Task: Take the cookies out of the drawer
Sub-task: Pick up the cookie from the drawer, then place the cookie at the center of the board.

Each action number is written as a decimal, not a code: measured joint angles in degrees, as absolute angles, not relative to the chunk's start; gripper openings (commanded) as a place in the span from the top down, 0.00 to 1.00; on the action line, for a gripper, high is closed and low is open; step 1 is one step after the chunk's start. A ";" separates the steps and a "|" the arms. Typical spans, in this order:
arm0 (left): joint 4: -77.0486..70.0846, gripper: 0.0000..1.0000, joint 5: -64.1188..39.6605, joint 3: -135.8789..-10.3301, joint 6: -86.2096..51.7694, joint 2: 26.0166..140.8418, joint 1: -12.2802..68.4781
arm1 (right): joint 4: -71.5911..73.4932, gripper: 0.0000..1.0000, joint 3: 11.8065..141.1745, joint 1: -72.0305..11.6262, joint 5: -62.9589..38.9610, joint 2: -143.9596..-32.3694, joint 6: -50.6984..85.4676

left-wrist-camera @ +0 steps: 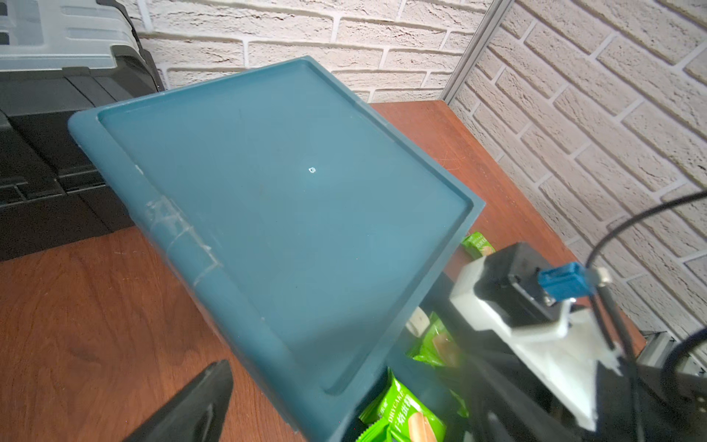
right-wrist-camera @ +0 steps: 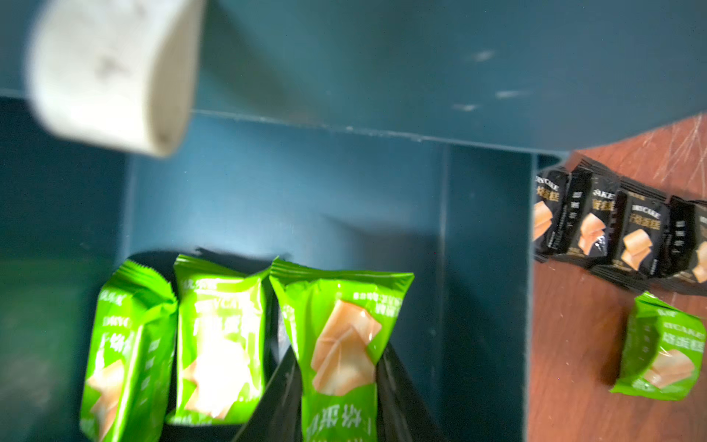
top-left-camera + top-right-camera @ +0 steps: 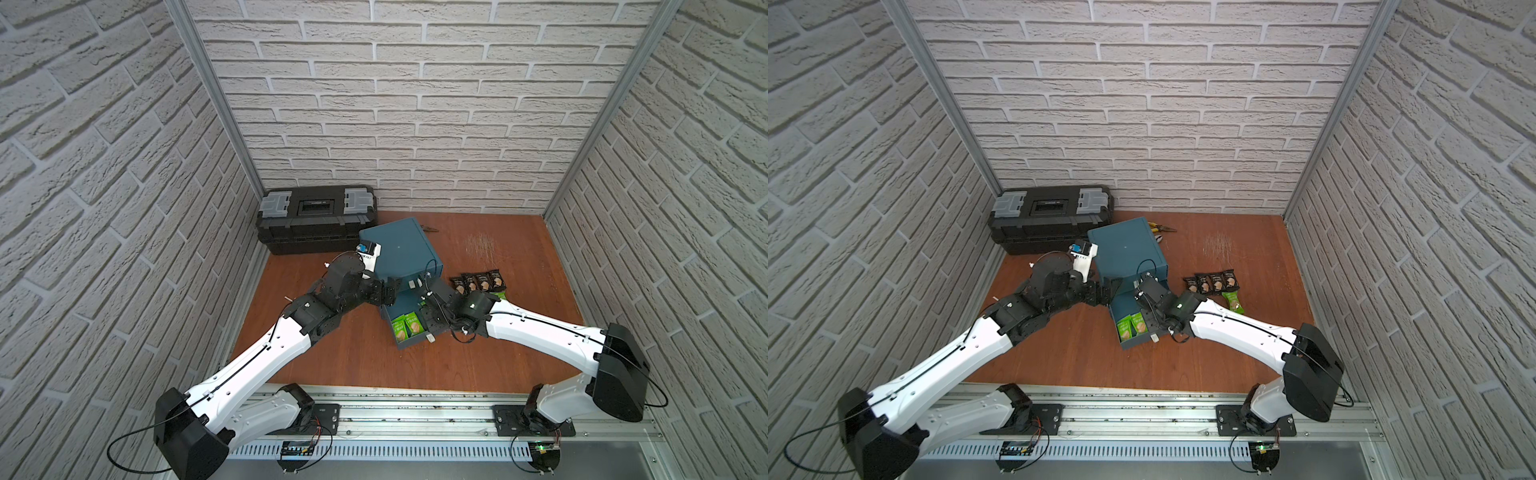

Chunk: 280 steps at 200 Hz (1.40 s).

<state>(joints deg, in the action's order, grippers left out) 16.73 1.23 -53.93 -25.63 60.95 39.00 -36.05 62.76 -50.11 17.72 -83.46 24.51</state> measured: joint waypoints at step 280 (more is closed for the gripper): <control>21.26 0.02 3.62 -60.10 -22.59 65.21 69.95 | -33.80 0.74 52.01 -18.35 14.74 -80.55 11.29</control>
<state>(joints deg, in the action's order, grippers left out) 21.26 3.62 -60.10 -22.59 65.21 69.95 -33.80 52.01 -18.35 14.74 -80.55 11.29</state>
